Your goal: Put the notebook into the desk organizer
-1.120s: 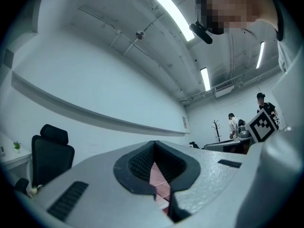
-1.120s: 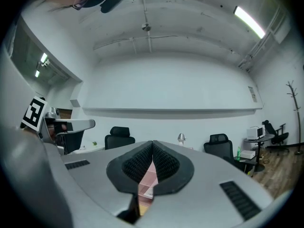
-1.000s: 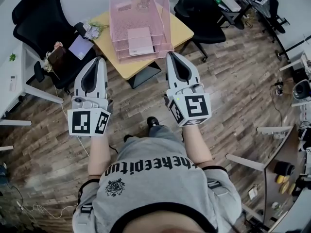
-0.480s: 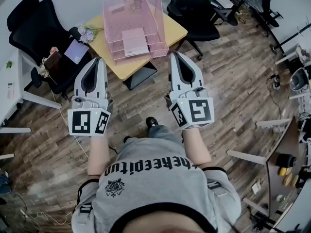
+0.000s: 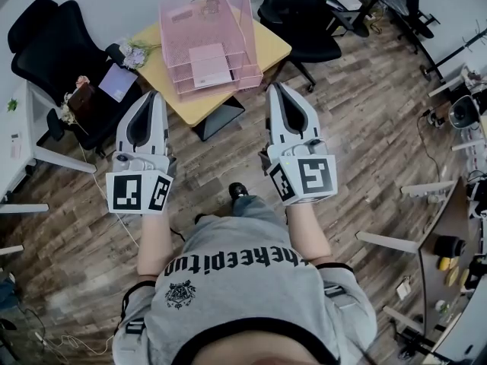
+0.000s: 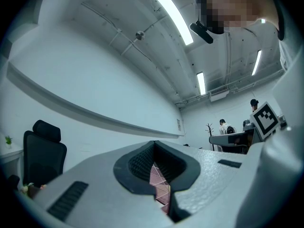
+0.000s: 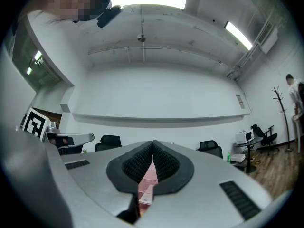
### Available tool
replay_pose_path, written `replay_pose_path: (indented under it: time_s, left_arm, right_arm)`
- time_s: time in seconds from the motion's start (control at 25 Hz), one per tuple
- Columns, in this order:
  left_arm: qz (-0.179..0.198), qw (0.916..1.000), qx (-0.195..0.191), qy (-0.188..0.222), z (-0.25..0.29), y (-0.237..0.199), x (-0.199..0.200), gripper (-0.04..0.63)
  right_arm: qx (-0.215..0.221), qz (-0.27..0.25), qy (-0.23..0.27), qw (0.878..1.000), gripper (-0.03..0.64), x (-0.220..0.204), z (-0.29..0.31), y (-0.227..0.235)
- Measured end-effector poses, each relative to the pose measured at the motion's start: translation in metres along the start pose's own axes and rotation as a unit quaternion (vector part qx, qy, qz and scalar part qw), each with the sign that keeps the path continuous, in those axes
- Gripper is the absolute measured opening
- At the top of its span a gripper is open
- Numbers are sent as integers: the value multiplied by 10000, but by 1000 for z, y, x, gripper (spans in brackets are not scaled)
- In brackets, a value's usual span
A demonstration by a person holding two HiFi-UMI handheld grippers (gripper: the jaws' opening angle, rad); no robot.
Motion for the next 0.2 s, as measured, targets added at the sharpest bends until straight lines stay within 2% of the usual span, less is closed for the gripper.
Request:
replay_pose_path:
  time_s: [0.2]
  left_arm:
    - [-25, 10000, -7, 6, -1, -3, -2, 3]
  right_arm:
    - [-21, 11, 14, 10000, 3, -2, 1, -2]
Point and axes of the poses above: the fingertips, and each gripper's own axes: z forward along the fingers, y to its right, x out of its top, the point moved 8 cm from there along -z, backward along the fingers, and after that the axes turned 13 degrees about z, right-handed, at the moved point
